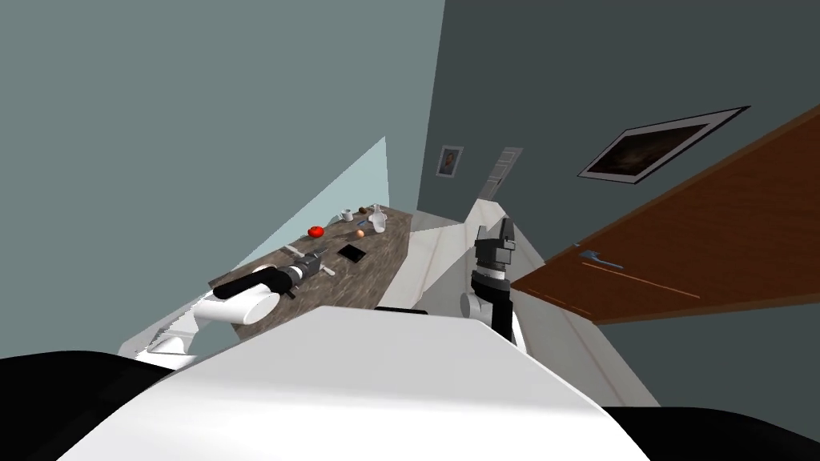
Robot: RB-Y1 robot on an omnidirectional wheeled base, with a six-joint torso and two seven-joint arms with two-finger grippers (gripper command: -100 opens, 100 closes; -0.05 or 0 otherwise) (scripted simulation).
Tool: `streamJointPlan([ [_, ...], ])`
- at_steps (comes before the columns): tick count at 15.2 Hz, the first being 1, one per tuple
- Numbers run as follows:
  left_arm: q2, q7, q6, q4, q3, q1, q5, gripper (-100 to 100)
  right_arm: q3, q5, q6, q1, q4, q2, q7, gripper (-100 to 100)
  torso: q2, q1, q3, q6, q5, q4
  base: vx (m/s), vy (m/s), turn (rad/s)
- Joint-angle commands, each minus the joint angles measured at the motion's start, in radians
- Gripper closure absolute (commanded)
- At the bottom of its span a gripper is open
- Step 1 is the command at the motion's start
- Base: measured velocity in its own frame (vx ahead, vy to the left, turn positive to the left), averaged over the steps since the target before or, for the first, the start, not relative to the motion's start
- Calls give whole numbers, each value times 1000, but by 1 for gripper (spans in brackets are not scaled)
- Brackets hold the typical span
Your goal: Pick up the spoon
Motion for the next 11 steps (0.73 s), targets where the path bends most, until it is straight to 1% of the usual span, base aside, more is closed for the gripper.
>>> streamJointPlan([
  [1,22,-6,50,12,7,1,23,-100,0,0,0,0,0,0,0,0,0,0,0,0,0,0,2,17,-113],
  [2,22,-6,58,12,7,1,23,-100,0,0,0,0,0,0,0,0,0,0,0,0,0,0,1,15,-35],
  [3,50,-13,88,20,20,8,52,-100,0,0,0,0,0,0,0,0,0,0,0,0,0,0,0,14,-97],
  [4,50,-13,108,20,20,8,52,-100,0,0,0,0,0,0,0,0,0,0,0,0,0,0,0,17,-111],
  [5,50,-13,116,20,20,8,52,-100,0,0,0,0,0,0,0,0,0,0,0,0,0,0,0,15,-50],
  [6,76,-19,151,27,32,15,80,-100,0,0,0,0,0,0,0,0,0,0,0,0,0,0,3,13,-123],
  [7,76,-19,169,27,32,15,80,-100,0,0,0,0,0,0,0,0,0,0,0,0,0,0,5,17,-127],
  [8,76,-19,173,27,32,15,80,-100,0,0,0,0,0,0,0,0,0,0,0,0,0,0,3,15,-42],
  [9,101,-25,207,34,44,21,108,-100,0,0,0,0,0,0,0,0,0,0,0,0,0,0,5,12,-118],
  [10,101,-25,227,34,44,21,108,-100,0,0,0,0,0,0,0,0,0,0,0,0,0,0,7,16,-119],
  [11,101,-25,228,34,44,21,108,-100,0,0,0,0,0,0,0,0,-1,0,0,0,0,0,6,15,-35],
])
